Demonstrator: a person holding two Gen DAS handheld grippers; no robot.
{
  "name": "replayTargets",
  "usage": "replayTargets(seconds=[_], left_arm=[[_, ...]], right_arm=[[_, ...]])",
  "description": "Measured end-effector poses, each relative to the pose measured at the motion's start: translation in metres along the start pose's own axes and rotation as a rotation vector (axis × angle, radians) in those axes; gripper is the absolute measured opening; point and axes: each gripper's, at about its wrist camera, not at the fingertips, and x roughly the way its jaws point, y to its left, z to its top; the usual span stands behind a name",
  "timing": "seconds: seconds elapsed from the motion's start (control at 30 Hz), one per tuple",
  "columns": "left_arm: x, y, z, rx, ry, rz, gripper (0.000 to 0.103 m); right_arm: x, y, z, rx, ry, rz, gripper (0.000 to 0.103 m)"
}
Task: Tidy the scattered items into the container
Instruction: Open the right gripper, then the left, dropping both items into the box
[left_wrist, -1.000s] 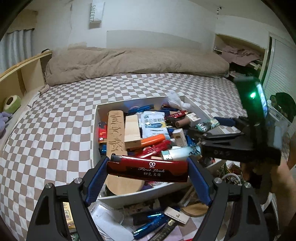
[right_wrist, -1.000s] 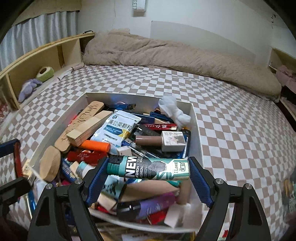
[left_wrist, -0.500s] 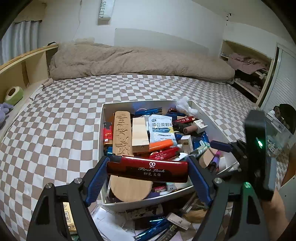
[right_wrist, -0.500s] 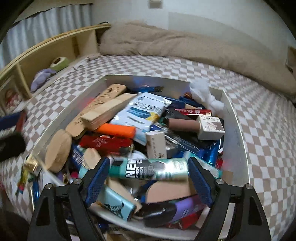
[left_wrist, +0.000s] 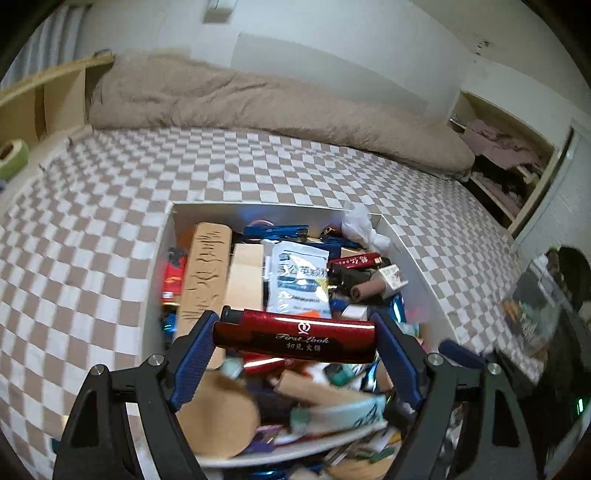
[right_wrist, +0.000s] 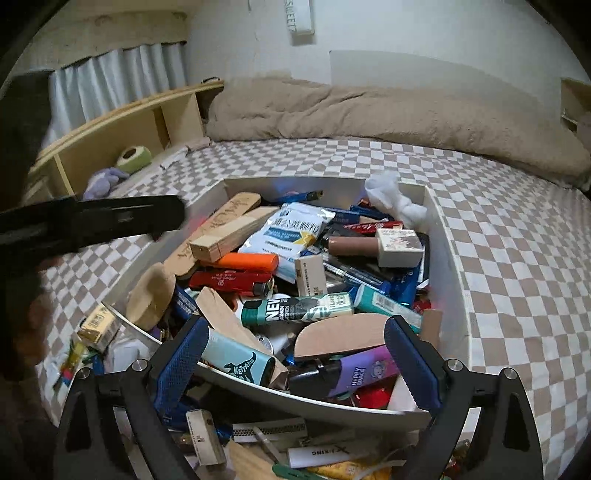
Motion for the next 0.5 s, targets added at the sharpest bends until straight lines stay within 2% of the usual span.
replayTargets(seconds=[0.17,0.3,0.5], left_arm=[[0.031,-0.014,0.011,-0.011,0.047,-0.010,0.084],[0.046,-0.023,0.017,0.017,0.066,0.019,0.084],[0.055,-0.020,0.026,-0.018,0.038,0.082,0.084]], right_arm=[[-0.010,-0.003,-0.001,-0.011,-0.020,0.013,0.096],[-0.014,-0.009,-0.002,-0.009,-0.031,0.008,0.096],[-0.013,-0.021,-0.001,0.034,-0.034,0.023,0.096]])
